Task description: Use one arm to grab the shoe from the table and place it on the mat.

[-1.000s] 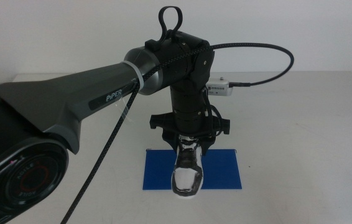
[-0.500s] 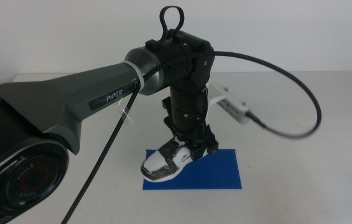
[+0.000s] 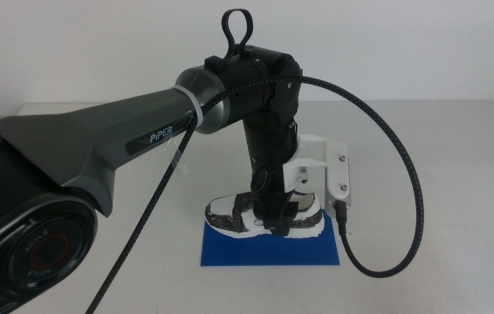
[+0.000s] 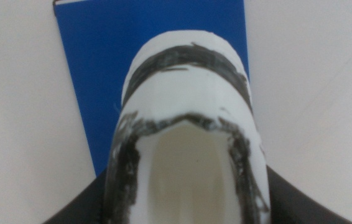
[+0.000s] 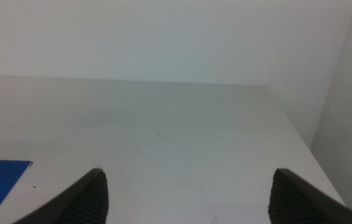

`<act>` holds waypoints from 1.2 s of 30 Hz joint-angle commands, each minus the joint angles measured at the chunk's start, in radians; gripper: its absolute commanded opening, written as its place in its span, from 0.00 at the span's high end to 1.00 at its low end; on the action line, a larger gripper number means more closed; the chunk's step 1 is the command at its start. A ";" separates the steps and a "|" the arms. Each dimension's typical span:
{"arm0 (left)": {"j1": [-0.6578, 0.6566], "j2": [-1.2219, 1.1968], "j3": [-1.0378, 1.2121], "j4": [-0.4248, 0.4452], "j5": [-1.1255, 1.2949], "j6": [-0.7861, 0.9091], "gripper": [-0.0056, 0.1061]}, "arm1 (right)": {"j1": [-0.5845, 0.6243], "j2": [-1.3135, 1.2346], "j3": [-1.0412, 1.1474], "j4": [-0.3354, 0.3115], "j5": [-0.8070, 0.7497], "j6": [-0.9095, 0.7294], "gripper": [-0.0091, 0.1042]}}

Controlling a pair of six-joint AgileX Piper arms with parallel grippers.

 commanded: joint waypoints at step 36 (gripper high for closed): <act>0.000 0.044 -0.033 -0.043 -0.012 -0.040 0.93 | -0.005 -0.021 -0.010 -0.008 -0.079 -0.013 0.33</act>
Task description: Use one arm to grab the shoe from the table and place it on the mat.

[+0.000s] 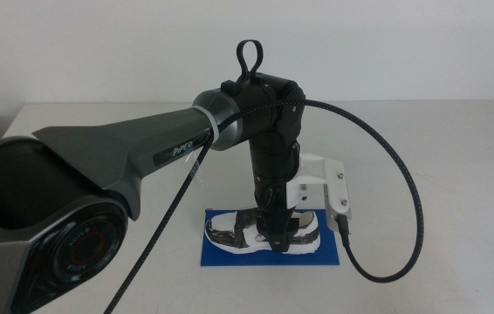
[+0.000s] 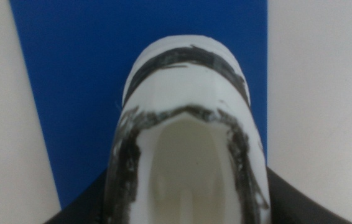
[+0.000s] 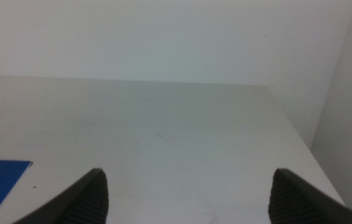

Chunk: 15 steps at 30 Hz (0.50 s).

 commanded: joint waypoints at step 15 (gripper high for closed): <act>0.000 -0.051 -0.042 -0.017 0.110 -0.053 0.11 | -0.005 -0.021 -0.010 -0.008 -0.079 -0.013 0.33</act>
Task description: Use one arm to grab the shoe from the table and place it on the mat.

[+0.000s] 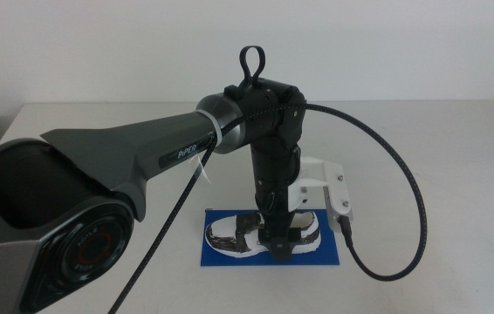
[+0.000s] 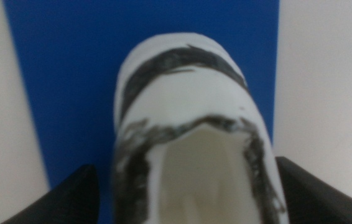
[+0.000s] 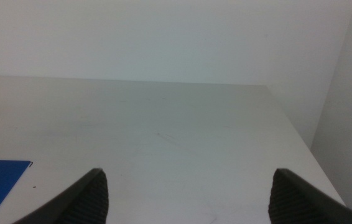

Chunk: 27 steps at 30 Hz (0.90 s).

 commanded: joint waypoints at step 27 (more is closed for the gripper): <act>0.024 -0.512 -0.110 0.048 0.107 -0.072 0.11 | -0.005 -0.021 -0.010 -0.008 -0.079 -0.013 0.33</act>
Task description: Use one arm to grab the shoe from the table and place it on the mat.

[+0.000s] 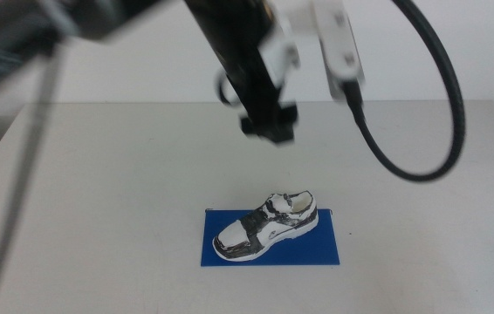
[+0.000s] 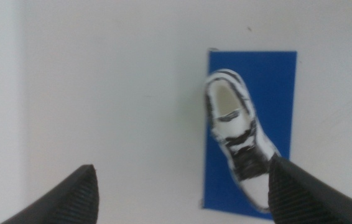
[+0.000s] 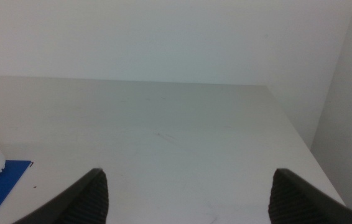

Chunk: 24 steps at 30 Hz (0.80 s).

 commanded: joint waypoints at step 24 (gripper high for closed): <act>0.408 -0.663 0.168 0.056 -0.060 -0.253 0.11 | -0.005 -0.021 -0.010 -0.008 -0.079 -0.013 0.33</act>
